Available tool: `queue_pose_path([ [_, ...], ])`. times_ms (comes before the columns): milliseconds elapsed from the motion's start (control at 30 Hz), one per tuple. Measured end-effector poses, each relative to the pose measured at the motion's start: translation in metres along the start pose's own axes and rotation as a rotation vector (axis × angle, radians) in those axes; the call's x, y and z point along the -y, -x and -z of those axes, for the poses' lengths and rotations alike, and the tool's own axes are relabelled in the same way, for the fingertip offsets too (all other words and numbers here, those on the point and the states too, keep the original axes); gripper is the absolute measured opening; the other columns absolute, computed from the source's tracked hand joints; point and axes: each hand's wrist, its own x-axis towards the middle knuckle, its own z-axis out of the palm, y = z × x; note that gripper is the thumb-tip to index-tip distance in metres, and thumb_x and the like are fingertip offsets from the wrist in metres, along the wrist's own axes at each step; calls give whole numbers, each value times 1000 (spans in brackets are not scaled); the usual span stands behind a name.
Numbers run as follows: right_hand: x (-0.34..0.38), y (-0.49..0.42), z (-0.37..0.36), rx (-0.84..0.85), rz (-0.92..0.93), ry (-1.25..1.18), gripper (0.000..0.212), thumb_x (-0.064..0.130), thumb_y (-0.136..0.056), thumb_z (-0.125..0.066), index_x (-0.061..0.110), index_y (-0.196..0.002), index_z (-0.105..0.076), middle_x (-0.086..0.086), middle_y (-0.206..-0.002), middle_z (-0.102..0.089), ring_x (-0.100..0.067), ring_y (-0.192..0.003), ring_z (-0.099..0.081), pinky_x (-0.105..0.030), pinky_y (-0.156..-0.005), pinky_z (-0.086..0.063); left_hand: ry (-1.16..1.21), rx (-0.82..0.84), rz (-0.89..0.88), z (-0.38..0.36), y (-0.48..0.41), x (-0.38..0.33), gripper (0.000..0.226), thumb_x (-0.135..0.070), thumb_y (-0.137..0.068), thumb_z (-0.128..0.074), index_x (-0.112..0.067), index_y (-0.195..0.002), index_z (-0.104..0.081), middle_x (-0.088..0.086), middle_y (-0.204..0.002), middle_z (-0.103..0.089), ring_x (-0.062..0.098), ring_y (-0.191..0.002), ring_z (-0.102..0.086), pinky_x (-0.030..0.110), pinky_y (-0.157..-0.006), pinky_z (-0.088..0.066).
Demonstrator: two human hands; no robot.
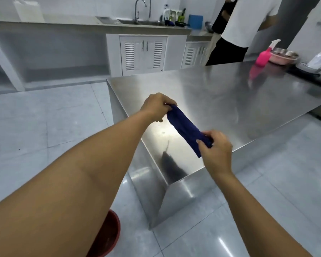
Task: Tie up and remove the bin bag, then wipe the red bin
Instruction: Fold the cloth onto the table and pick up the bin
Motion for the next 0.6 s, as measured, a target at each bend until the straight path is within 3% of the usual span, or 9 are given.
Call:
queue_pose_path([
  [67,-14,2,-18,-13,158,82,22,-6,-72,-67,3,-92,-67,-15,-86,-63,-28,-75,-57,-21,-69,-39,46,24,28,-17,-16,7,35,-4,-81,-48,-26,-91,-74,3,-92,-72,30,-78,-70,36,-71,-60],
  [133,-24,17,-40,93,241,145,25,-11,-72,-66,-3,-96,-68,-21,-88,-62,-35,-77,-59,-35,-68,-51,115,39,94,-34,-24,21,38,3,-80,-44,-15,-95,-74,10,-97,-71,26,-90,-66,36,-84,-56],
  [200,-32,39,-61,249,289,193,25,-12,-71,-65,-4,-95,-69,-22,-84,-63,-39,-75,-60,-41,-64,-55,201,58,219,-53,-21,39,42,8,-80,-39,-9,-99,-73,12,-95,-66,24,-90,-60,31,-79,-54],
  [267,-36,60,-77,339,338,238,23,-12,-66,-69,-2,-87,-71,-16,-76,-61,-33,-67,-59,-37,-55,-54,320,91,384,-69,-11,58,43,7,-82,-35,-5,-104,-70,11,-91,-61,24,-84,-54,29,-70,-47],
  [367,-37,70,-85,341,343,235,19,-10,-67,-72,0,-83,-71,-10,-73,-62,-25,-64,-56,-31,-51,-53,525,51,546,-74,0,80,40,7,-84,-36,-1,-111,-64,13,-95,-58,24,-79,-54,33,-74,-49],
  [467,-31,69,-84,307,298,276,9,5,-70,-72,5,-79,-70,-8,-74,-63,-23,-66,-56,-31,-55,-49,596,12,585,-59,4,98,39,4,-86,-41,-6,-121,-55,14,-111,-53,26,-99,-55,34,-86,-51],
  [600,-3,75,-91,310,352,224,13,13,-73,-68,6,-83,-72,-8,-77,-65,-23,-73,-57,-33,-60,-48,586,-94,542,-31,22,123,34,-2,-87,-44,-7,-117,-60,13,-104,-55,24,-95,-56,36,-87,-52],
])
